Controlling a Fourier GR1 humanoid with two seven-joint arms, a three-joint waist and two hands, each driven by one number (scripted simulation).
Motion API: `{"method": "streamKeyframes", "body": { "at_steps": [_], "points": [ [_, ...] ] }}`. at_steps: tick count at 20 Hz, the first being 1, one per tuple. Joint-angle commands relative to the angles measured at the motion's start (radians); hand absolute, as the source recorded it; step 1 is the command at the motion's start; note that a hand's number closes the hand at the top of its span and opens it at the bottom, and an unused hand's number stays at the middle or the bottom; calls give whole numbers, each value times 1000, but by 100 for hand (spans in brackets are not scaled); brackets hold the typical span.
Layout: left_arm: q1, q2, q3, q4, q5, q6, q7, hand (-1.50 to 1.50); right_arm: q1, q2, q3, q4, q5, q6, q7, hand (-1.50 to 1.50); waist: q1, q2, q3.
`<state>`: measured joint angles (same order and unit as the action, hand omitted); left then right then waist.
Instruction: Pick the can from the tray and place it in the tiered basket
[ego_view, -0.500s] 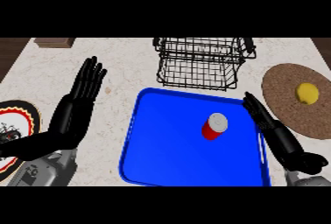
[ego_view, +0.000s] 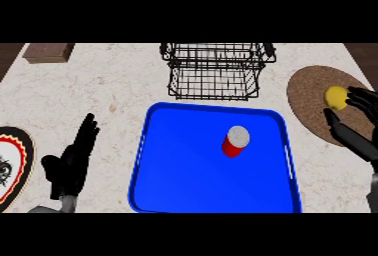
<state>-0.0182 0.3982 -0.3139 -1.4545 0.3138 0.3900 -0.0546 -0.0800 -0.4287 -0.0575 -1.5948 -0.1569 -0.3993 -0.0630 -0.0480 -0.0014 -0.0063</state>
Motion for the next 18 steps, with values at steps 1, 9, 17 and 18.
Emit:
{"method": "streamKeyframes", "body": {
  "at_steps": [1, 9, 17, 18],
  "points": [
    [73, -8, -11, 58, -9, 34, 31, 0, 24, 152, -112, -38, 6, -290, 35, -150, 0, -6, 4],
    [67, -27, -27, 30, -46, 44, 54, 0, 232, 15, 114, -468, 285, -327, 430, -150, 33, -5, 2],
    [60, -43, -37, 65, -69, 44, 25, 0, 288, -246, 285, -556, 443, -53, 831, -150, 49, 2, -6],
    [48, -51, -32, 75, -54, 30, 25, 0, 263, -262, 307, -585, 467, -29, 894, -150, 54, 4, -9]
  ]
}}
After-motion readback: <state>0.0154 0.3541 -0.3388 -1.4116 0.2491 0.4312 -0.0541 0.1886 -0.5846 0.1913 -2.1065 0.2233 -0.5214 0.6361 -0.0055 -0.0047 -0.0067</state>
